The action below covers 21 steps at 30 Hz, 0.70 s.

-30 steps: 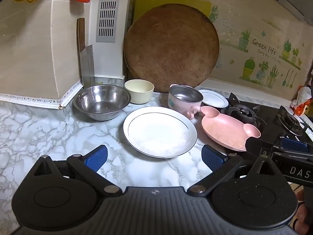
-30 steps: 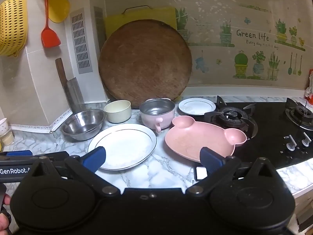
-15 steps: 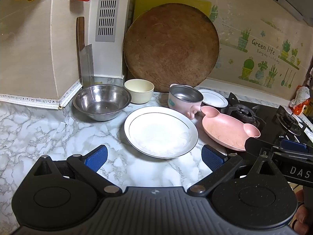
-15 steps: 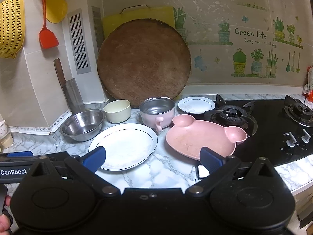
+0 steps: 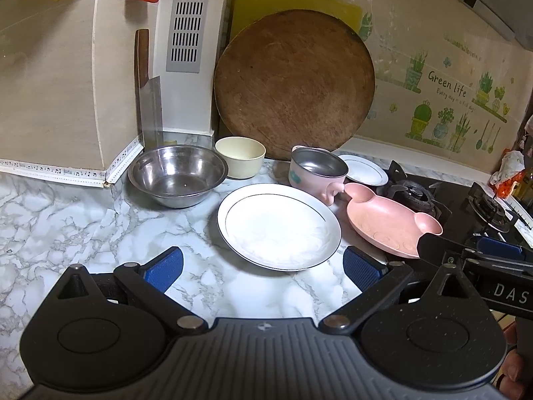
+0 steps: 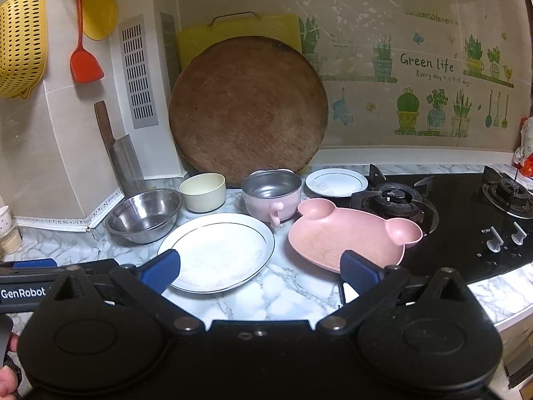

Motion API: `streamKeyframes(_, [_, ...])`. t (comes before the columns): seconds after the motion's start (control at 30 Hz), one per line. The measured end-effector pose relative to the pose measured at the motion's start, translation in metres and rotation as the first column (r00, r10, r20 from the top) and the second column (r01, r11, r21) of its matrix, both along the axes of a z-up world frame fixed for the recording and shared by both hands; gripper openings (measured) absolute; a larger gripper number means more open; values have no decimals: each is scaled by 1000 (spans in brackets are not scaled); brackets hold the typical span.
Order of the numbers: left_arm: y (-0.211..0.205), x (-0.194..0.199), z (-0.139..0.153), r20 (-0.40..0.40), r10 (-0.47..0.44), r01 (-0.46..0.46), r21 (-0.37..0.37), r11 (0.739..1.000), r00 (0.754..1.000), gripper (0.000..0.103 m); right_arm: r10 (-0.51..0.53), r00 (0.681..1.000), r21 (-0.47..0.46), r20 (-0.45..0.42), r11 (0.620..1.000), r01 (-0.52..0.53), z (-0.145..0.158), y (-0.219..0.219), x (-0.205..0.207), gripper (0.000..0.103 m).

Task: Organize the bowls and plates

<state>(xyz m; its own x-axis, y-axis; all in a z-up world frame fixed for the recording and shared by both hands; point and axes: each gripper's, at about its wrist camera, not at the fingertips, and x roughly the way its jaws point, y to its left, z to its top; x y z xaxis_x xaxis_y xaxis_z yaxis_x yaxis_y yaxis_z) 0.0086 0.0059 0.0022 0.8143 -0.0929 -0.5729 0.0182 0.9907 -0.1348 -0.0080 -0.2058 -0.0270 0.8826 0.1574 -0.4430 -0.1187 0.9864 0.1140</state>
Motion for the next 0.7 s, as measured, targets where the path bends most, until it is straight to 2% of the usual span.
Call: streamKeyframes(0.7, [3,2,12,51,-10,7,45,999,999,103,-6,999,-7,43,1000,7,9,4,-1,102])
